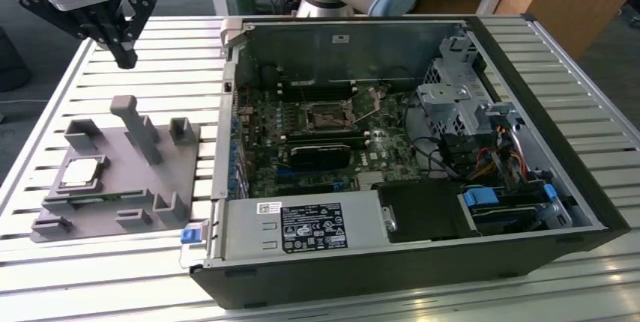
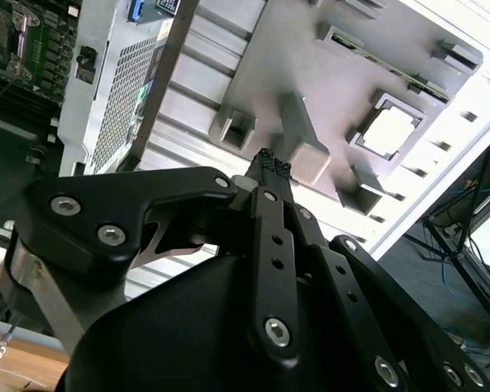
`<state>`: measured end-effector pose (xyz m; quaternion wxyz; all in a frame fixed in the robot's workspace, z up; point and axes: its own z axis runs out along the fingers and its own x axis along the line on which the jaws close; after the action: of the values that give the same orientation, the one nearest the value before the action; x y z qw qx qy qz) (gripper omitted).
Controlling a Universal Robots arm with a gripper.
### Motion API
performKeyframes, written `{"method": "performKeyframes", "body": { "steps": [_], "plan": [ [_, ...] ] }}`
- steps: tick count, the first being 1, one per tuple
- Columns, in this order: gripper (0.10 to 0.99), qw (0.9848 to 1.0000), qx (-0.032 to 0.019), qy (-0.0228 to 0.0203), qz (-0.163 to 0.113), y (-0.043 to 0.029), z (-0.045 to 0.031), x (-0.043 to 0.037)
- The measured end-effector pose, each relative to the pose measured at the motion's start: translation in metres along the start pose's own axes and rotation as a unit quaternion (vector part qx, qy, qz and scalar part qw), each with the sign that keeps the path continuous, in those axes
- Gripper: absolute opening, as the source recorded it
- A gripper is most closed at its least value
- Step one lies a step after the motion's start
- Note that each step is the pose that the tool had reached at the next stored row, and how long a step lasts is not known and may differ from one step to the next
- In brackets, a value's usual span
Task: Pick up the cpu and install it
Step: 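Reach for the cpu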
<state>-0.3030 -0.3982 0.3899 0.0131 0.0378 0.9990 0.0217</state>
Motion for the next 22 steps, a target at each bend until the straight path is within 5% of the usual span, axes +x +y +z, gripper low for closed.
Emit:
{"method": "performKeyframes", "body": {
  "steps": [22],
  "plan": [
    [0.106,1.0000,0.0000,0.0000,0.000,-0.0018,0.0002,0.0236]
  ]
}}
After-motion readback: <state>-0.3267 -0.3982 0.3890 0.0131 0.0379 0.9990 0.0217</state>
